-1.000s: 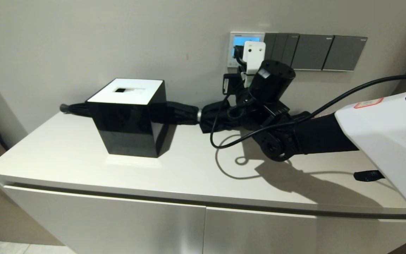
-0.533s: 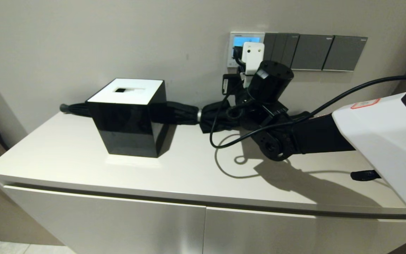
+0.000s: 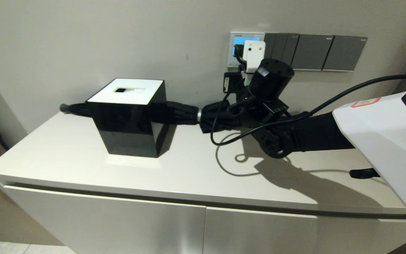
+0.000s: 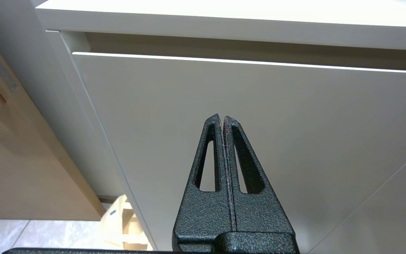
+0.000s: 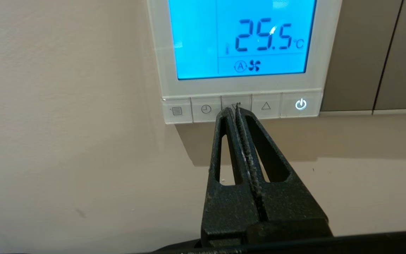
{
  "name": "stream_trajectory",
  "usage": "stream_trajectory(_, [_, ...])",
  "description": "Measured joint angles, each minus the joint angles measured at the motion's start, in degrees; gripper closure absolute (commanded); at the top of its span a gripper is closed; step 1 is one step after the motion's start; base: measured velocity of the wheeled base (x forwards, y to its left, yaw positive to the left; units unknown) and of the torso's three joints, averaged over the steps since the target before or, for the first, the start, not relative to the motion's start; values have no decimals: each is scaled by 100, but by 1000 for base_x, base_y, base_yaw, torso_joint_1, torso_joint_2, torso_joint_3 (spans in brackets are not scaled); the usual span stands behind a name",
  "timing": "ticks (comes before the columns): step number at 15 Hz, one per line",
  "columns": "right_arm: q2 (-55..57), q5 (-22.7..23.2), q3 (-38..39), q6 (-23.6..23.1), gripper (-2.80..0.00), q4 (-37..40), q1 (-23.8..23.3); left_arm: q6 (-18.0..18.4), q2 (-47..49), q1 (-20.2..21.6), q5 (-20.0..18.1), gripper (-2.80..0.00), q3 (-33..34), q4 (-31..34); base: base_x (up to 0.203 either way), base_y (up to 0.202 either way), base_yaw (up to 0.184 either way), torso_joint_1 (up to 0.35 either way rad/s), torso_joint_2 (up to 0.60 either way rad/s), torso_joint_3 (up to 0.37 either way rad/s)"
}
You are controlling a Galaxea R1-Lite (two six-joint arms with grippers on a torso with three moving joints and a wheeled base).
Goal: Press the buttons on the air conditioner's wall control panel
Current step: Press the temperature decrease button
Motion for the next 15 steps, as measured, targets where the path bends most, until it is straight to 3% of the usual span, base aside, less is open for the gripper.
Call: stream_trajectory(15, [144, 13, -278, 0, 0, 157, -18, 1, 0, -5, 2, 0, 0, 0, 0, 0, 0, 0, 0, 0])
